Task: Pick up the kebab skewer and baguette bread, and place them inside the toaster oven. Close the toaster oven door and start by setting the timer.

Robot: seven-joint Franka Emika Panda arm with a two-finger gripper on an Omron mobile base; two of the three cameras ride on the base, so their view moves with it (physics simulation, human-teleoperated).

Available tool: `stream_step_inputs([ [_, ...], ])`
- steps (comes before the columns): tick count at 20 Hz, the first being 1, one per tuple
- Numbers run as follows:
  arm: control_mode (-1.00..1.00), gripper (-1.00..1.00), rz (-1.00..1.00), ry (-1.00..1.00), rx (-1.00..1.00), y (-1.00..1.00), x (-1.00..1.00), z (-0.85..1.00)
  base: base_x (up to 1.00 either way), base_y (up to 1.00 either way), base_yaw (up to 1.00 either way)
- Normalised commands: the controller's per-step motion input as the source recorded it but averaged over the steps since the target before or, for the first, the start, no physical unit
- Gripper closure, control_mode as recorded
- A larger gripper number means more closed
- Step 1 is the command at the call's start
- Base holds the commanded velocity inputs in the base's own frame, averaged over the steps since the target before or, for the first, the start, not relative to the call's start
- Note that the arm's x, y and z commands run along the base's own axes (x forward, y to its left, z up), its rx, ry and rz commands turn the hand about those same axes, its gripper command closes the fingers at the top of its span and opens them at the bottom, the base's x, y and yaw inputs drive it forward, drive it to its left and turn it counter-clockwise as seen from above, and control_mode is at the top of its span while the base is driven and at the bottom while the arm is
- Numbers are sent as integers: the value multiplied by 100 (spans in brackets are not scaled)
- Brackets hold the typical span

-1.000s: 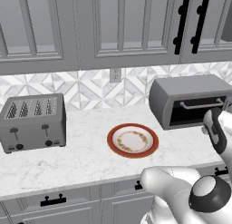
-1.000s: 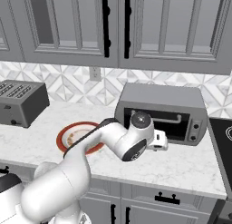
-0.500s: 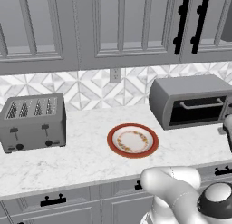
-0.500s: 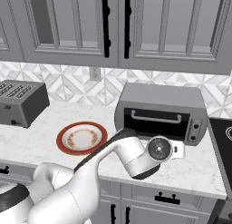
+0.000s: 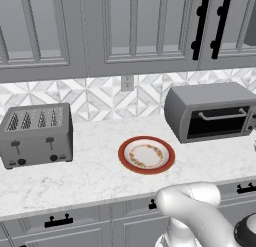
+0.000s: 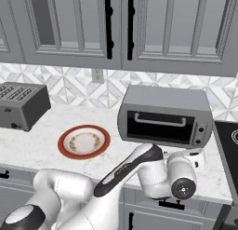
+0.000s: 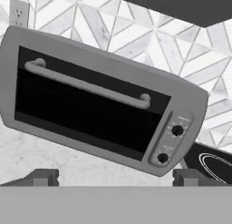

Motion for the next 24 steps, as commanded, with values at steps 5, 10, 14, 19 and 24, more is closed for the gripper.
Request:
stream_step_inputs([
  [5,-100,-100,1,-26,-21,-8,-1,3,0,0,0],
  [10,-100,-100,3,-3,-15,-17,0,0,0,0,0],
  [14,-100,-100,1,0,-21,-3,0,0,0,0,0],
  [19,-100,-100,0,0,-24,-18,22,0,0,0,0],
  [24,-100,-100,0,0,-21,-1,8,0,0,0,0],
])
